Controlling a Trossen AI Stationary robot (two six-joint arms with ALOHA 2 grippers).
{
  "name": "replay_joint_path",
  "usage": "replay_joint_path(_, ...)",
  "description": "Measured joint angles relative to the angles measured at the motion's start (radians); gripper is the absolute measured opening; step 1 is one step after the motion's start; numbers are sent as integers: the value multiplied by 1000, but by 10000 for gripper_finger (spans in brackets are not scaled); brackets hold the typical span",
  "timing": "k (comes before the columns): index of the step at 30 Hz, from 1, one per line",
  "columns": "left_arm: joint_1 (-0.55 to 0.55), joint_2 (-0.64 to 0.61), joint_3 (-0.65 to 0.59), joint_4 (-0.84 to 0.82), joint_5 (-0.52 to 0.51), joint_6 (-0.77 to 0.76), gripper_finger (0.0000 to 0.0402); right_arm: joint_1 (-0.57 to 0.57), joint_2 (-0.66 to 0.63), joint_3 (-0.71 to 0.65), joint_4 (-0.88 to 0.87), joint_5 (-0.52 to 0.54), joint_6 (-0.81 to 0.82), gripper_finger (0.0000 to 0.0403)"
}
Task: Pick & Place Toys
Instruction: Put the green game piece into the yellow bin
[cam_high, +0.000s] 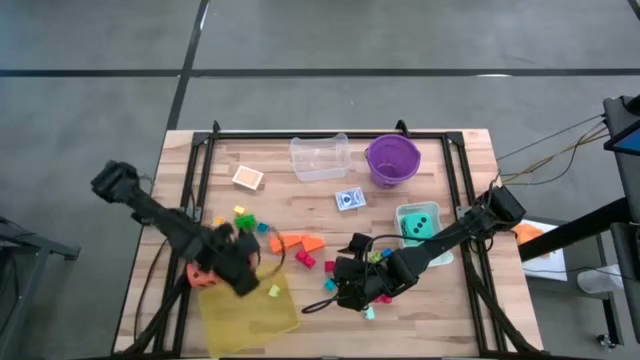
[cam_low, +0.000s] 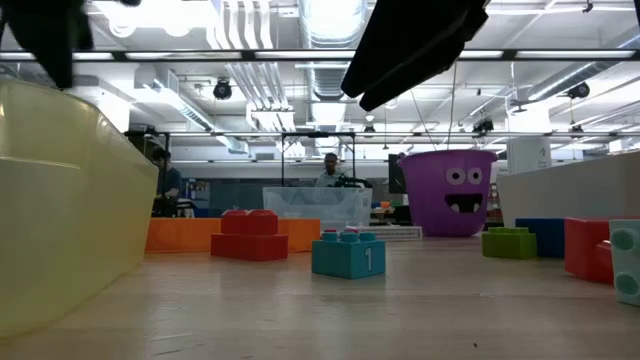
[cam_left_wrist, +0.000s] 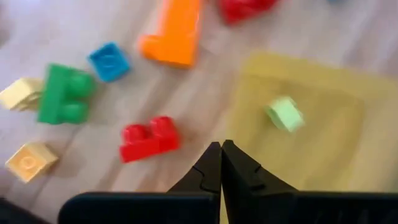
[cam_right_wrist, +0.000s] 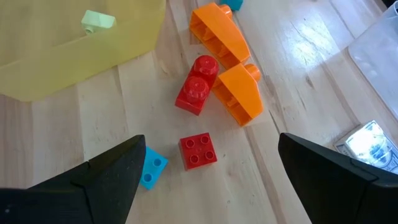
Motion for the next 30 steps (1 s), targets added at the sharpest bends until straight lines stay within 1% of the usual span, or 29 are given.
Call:
replay_joint_path(3, 157, -76, -72, -3, 52, 40, 28, 0, 0, 0, -1, 0, 0, 363)
replay_joint_path(7, 390, -142, -176, 0, 171, 140, 83, 0, 0, 0, -2, 0, -7, 363)
replay_joint_path(10, 544, -165, -236, 9, 251, 269, 127, 0, 0, 0, -3, 0, -38, 363)
replay_joint_path(13, 651, -162, -269, 13, 266, 444, 159, -5, 0, 0, -3, 0, -79, 363)
replay_joint_path(16, 703, -146, -286, 33, 266, 584, 175, -11, 0, 0, -3, 2, -106, 363)
replay_joint_path(21, 707, -99, -279, 71, 266, 756, 187, -21, 0, 0, -3, 4, -164, 363)
replay_joint_path(27, 707, -53, -282, 90, 211, 861, 189, -48, 0, 1, 0, 6, -217, 363)
replay_joint_path(30, 706, -33, -287, 114, 205, 884, 189, -61, 0, 1, 0, 6, -230, 363)
